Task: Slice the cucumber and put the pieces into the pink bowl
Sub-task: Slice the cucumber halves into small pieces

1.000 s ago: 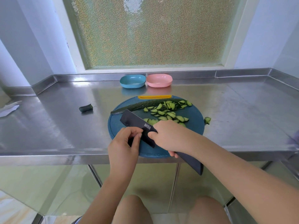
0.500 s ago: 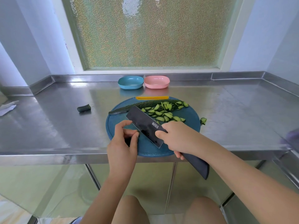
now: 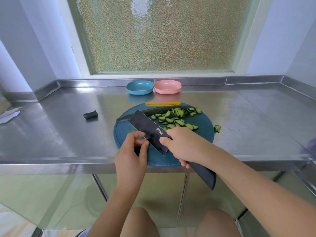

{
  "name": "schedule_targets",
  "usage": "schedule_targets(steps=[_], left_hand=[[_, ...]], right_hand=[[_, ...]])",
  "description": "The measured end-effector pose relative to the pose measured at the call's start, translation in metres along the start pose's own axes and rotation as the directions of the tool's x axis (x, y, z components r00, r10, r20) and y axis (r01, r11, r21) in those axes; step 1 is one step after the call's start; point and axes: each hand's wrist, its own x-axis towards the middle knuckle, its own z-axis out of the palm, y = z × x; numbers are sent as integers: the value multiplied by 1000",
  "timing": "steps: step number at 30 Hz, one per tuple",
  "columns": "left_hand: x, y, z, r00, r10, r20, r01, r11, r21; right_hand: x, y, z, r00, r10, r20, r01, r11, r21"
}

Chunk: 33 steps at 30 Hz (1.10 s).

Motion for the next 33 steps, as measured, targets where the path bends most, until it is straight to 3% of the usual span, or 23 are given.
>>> schedule_targets(steps=[7,13,24,33], left_hand=[[1,-1,1,1000,11,-10,-11,1000,28],[1,-3,0,1000,20,-2,-20,999,36],[2,-2,0,1000,21,6,-22,999,45],[1,-1,0,1000,6,0,-6,999,52]], right_hand=[[-4,-7,4,993,-45,-113,30,990,-135],[0,-12,0,994,93,50,-91,995,-50],[2,-9,4,993,97,60,-95,995,-39],[9,4,5,999,15,49,-19,996,90]])
